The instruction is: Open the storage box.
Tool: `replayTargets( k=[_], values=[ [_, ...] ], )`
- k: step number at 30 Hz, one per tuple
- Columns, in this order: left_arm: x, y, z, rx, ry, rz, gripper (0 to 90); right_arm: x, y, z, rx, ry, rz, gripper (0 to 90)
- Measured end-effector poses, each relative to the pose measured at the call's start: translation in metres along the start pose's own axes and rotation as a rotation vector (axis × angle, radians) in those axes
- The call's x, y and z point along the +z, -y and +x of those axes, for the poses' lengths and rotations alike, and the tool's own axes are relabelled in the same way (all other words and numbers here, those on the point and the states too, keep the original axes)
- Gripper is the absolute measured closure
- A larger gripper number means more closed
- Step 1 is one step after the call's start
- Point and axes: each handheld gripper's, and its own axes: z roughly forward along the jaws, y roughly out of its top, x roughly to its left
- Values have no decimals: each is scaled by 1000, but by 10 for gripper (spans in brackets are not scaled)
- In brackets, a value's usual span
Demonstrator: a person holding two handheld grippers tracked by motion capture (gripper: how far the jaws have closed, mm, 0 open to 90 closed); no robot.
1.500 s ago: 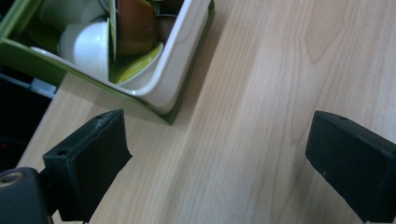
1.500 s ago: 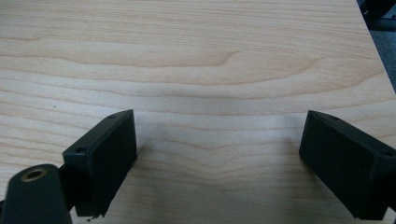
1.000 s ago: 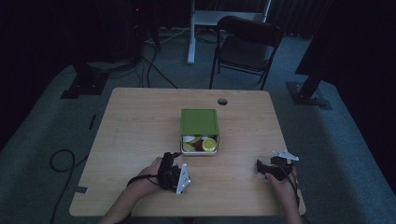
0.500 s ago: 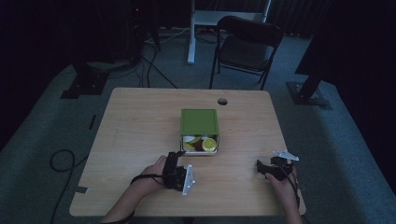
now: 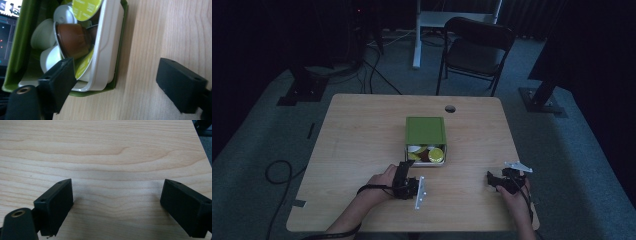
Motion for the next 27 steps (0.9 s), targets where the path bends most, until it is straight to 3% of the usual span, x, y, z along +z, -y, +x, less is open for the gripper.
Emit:
replayTargets(
  k=[2, 11, 17, 21, 27],
  values=[
    [1, 0, -3, 33, -4, 12, 201, 0, 0, 0, 1, -2, 0, 106],
    [9, -1, -11, 101, -73, 57, 308, 0, 0, 0, 1, -3, -1, 106],
    [13, -1, -11, 103, -102, 72, 386, 0, 0, 0, 1, -3, 0, 106],
    [14, -2, -13, 126, -116, 71, 424, 0, 0, 0, 1, -2, 0, 106],
    [17, -6, -12, 119, -134, 69, 506, 0, 0, -1, 3, -6, -1, 106]
  ],
)
